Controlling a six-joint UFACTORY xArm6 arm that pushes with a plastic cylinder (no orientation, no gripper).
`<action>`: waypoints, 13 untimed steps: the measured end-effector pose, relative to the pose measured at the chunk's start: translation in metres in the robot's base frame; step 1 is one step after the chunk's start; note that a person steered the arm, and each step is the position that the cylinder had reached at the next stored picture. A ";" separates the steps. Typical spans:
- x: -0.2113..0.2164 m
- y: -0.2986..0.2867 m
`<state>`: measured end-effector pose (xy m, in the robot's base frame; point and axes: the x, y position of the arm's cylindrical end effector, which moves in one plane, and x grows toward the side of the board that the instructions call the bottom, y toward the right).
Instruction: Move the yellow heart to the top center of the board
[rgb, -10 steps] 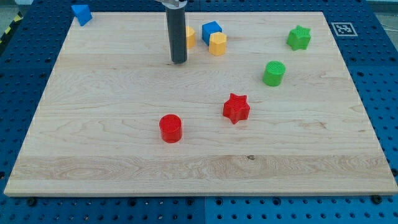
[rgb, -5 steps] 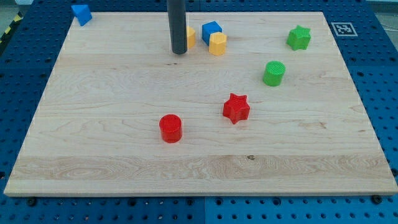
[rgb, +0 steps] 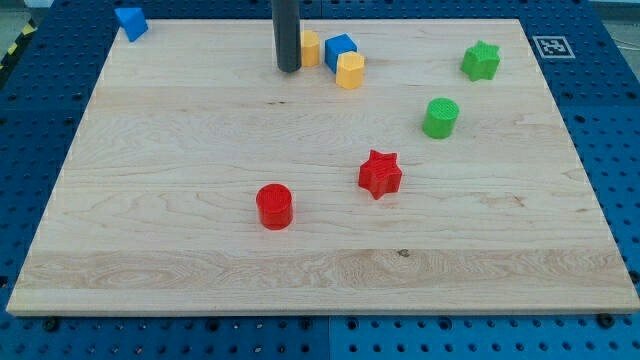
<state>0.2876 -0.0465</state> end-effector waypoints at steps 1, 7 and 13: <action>-0.009 0.000; 0.005 0.074; -0.021 0.021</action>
<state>0.2668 -0.0255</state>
